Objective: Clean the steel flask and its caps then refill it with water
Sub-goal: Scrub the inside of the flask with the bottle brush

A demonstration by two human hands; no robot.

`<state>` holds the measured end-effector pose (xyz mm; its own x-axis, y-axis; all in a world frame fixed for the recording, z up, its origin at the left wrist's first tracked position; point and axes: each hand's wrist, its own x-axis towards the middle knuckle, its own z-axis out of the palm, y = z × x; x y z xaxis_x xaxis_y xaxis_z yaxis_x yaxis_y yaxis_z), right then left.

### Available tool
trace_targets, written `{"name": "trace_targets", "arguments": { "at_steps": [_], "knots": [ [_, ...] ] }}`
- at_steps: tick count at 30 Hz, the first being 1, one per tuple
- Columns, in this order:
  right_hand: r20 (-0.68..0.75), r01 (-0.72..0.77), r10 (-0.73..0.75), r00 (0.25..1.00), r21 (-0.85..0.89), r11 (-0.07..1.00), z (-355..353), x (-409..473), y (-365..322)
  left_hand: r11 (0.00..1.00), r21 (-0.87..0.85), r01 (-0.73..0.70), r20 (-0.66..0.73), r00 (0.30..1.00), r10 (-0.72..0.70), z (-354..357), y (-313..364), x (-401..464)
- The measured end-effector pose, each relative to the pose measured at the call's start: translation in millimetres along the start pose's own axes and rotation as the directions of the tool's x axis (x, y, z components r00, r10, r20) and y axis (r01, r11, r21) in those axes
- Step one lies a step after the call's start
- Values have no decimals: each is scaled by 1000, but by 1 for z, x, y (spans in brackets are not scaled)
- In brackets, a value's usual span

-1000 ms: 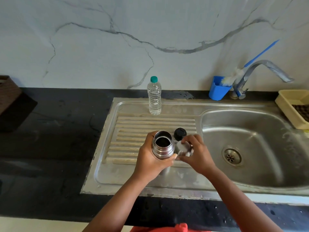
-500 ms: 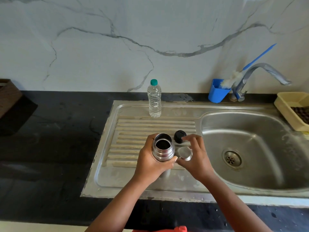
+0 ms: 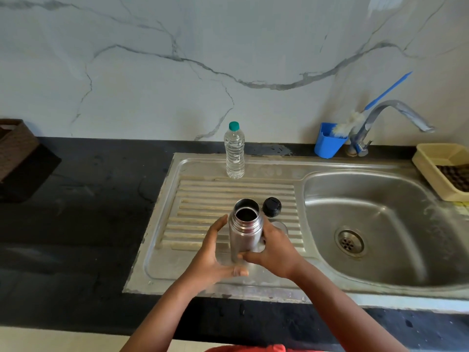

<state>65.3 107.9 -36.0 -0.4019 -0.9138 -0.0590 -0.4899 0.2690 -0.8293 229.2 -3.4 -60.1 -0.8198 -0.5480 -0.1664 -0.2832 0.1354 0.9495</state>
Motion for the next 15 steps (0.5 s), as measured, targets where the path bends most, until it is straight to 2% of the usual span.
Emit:
{"name": "trace_targets", "arguments": {
  "at_steps": [7, 11, 15],
  "knots": [
    [-5, 1, -1, 1000, -43, 999, -9, -3, -8, 998, 67, -2, -146, 989, 12, 22, 11, 4],
    [-31, -16, 18, 999, 61, 998, -19, -11, -17, 996, 78, -48, -173, 983, 61, 19, 21, 0],
    [-74, -45, 64, 995, 240, 970, -42, -23, -14, 987, 128, -98, -94, 989, 111, 26, 52, 2]
  ]
}}
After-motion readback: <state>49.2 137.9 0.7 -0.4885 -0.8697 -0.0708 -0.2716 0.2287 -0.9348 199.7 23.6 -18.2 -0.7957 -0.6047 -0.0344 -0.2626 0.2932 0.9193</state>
